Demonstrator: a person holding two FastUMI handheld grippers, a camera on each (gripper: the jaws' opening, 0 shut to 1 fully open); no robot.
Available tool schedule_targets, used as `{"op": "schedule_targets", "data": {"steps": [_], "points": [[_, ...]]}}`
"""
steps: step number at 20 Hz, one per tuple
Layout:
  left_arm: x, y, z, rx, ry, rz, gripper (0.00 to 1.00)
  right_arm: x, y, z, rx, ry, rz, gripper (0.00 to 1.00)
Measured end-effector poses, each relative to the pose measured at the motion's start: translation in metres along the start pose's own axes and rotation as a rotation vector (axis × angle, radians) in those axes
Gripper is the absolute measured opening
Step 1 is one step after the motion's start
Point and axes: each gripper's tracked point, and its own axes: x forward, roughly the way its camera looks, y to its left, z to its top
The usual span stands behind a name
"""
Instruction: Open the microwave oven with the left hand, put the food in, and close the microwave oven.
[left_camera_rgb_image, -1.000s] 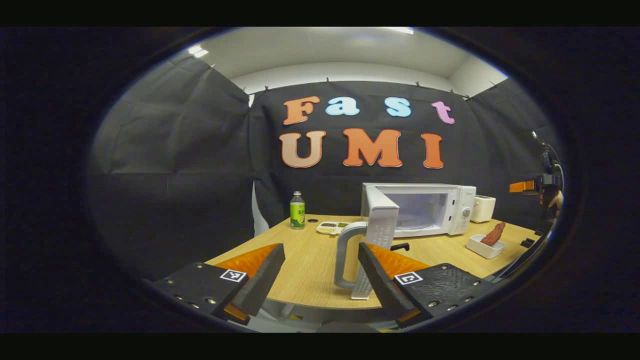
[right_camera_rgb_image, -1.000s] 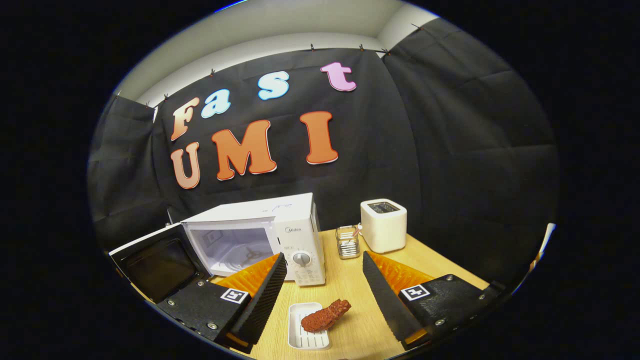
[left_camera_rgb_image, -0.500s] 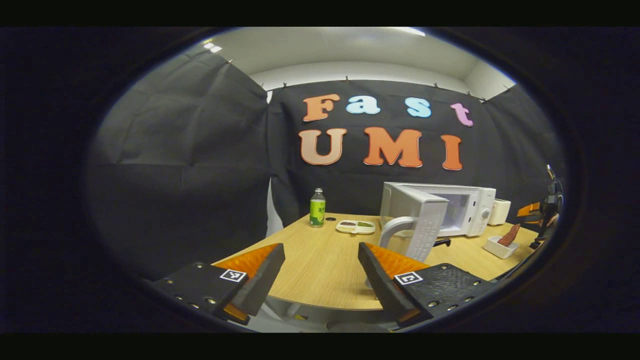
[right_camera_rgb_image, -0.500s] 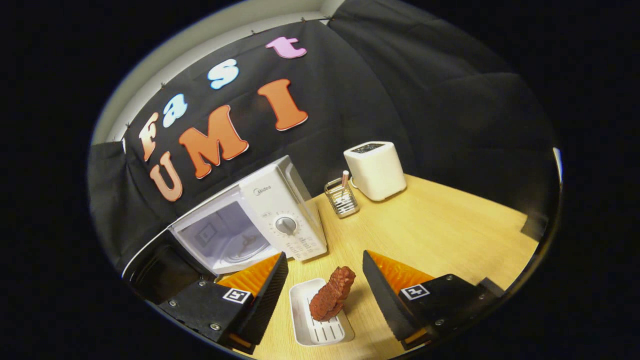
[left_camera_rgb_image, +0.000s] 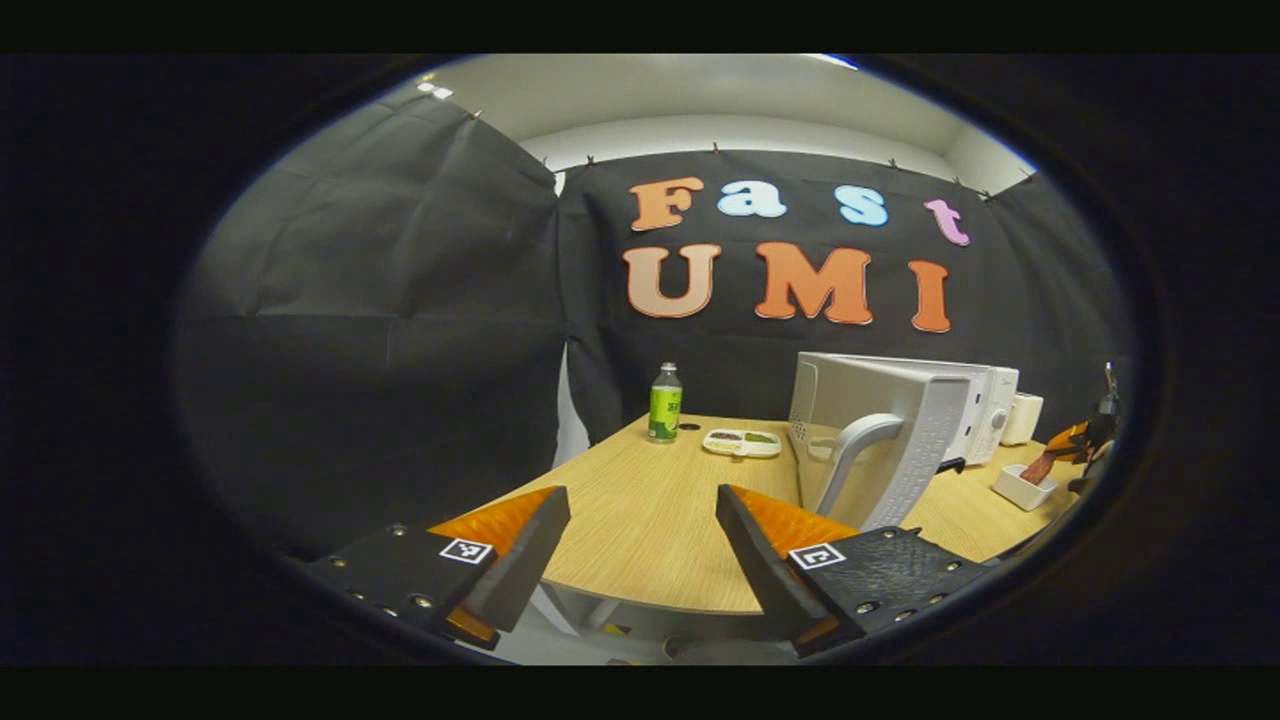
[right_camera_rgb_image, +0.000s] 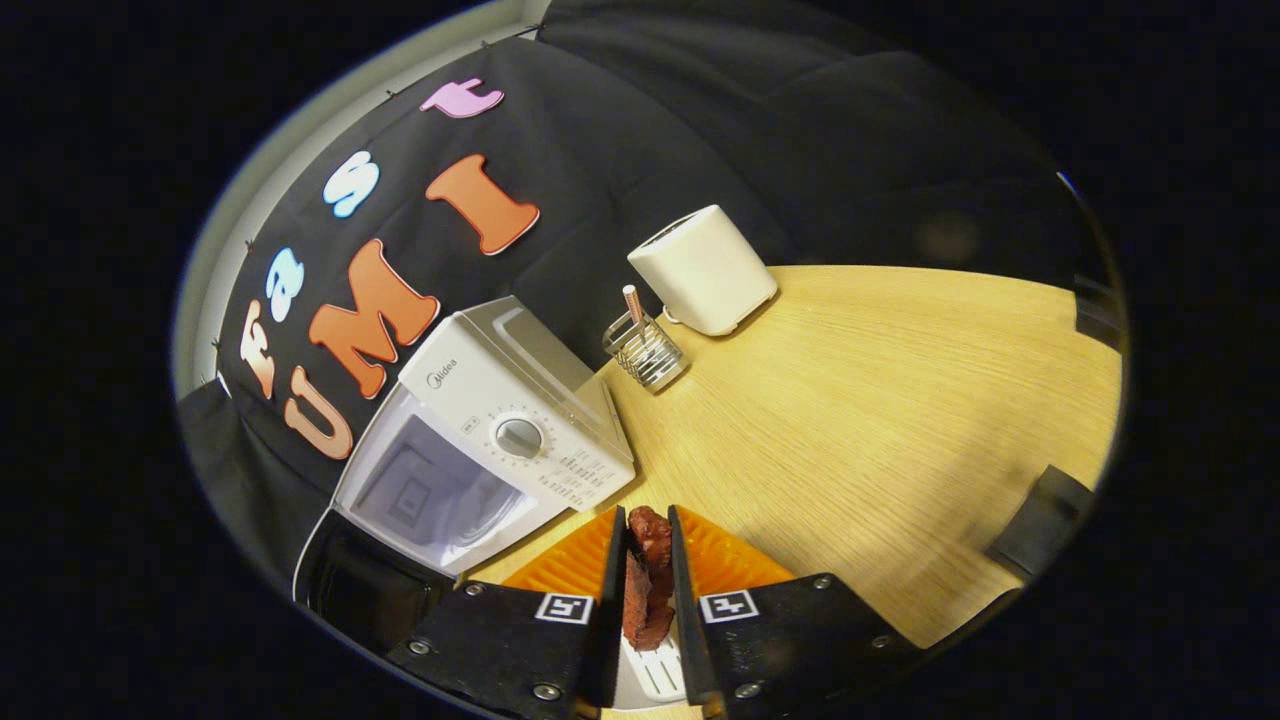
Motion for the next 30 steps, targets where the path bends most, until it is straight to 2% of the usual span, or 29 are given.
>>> {"op": "schedule_targets", "data": {"steps": [2, 4, 10, 16, 23, 27, 30], "points": [[0.000, 0.004, 0.000, -0.007, 0.001, 0.006, 0.91, 0.000, 0.003, -0.002, -0.029, -0.005, -0.007, 0.16], [0.002, 0.007, -0.002, -0.014, 0.004, 0.008, 0.91, -0.005, 0.010, 0.002, -0.033, -0.015, -0.006, 0.11], [0.008, 0.015, -0.003, -0.019, 0.007, 0.012, 0.91, -0.022, 0.038, 0.035, -0.039, -0.133, -0.012, 0.09], [0.021, 0.019, -0.002, -0.027, 0.005, 0.003, 0.91, -0.030, 0.128, 0.049, 0.010, -0.212, 0.126, 0.09], [0.041, 0.020, -0.001, -0.037, 0.006, -0.024, 0.91, 0.014, 0.224, 0.007, 0.052, -0.185, 0.242, 0.09], [0.051, 0.018, -0.012, -0.016, 0.022, -0.049, 0.91, 0.051, 0.260, -0.027, 0.066, -0.167, 0.273, 0.09], [0.058, 0.022, -0.013, -0.008, 0.025, -0.055, 0.91, 0.085, 0.272, -0.043, 0.059, -0.189, 0.255, 0.09]]}}
